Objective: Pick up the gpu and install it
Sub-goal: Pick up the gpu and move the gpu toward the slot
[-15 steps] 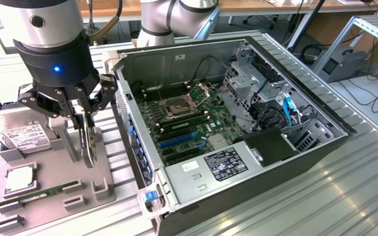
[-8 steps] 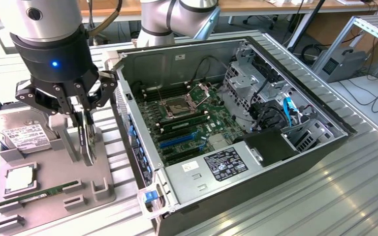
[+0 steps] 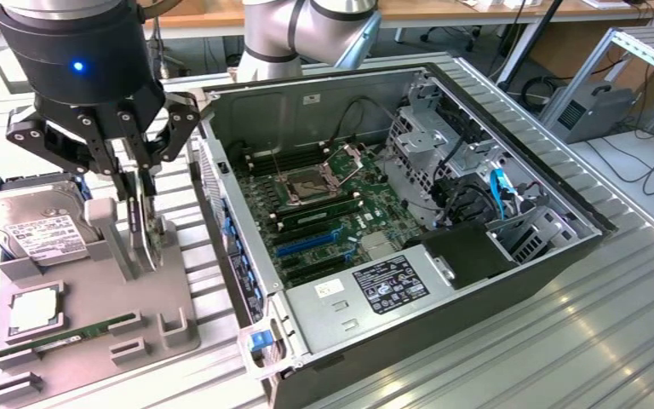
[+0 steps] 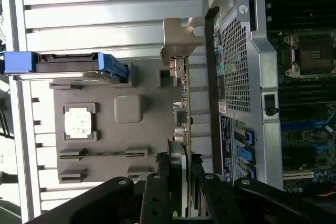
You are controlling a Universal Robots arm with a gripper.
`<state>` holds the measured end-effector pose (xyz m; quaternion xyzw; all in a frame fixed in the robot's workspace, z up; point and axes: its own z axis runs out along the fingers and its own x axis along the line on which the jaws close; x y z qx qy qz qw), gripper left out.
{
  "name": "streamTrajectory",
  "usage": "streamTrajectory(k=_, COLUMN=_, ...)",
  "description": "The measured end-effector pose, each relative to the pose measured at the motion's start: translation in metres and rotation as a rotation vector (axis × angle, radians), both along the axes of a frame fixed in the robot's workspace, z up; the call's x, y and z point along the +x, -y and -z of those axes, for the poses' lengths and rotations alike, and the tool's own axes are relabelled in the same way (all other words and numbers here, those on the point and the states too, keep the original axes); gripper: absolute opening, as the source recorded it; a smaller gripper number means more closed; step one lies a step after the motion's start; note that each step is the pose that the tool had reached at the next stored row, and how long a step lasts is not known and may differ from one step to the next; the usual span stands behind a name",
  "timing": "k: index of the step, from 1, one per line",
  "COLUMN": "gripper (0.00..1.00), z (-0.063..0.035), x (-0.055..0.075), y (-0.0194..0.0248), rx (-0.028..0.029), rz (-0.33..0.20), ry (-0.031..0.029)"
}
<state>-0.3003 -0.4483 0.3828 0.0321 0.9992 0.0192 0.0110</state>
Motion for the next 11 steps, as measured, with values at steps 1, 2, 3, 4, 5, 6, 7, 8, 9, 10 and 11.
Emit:
streamTrajectory(k=1, gripper=0.27, z=-0.0039, x=0.000, y=0.0000, rx=0.0000, rz=0.000, ry=0.0000)
streamTrajectory(k=2, gripper=0.27, z=-0.0069, x=0.000, y=0.0000, rx=-0.0001, rz=0.000, ry=-0.0001)
streamTrajectory(k=3, gripper=0.27, z=-0.0083, x=0.000, y=0.0000, rx=0.0000, rz=0.000, ry=-0.0001)
streamTrajectory(k=4, gripper=0.27, z=-0.0116, x=0.000, y=0.0000, rx=0.0000, rz=0.000, ry=0.0000)
streamTrajectory(k=5, gripper=0.27, z=-0.0122, x=0.000, y=0.0000, rx=0.0000, rz=0.000, ry=0.0000)
streamTrajectory(k=6, gripper=0.27, z=-0.0128, x=0.000, y=0.0000, rx=0.0000, rz=0.000, ry=0.0000)
streamTrajectory(k=7, gripper=0.27, z=-0.0133, x=0.000, y=0.0000, rx=0.0000, rz=0.000, ry=0.0000)
streamTrajectory(k=8, gripper=0.27, z=-0.0136, x=0.000, y=0.0000, rx=0.0000, rz=0.000, ry=0.0000)
streamTrajectory(k=9, gripper=0.27, z=-0.0140, x=0.000, y=0.0000, rx=-0.0001, rz=0.000, ry=0.0000)
streamTrajectory(k=10, gripper=0.27, z=-0.0144, x=0.000, y=0.0000, rx=0.0000, rz=0.000, ry=0.0000)
streamTrajectory(k=11, gripper=0.27, z=-0.0147, x=0.000, y=0.0000, rx=0.0000, rz=0.000, ry=0.0000)
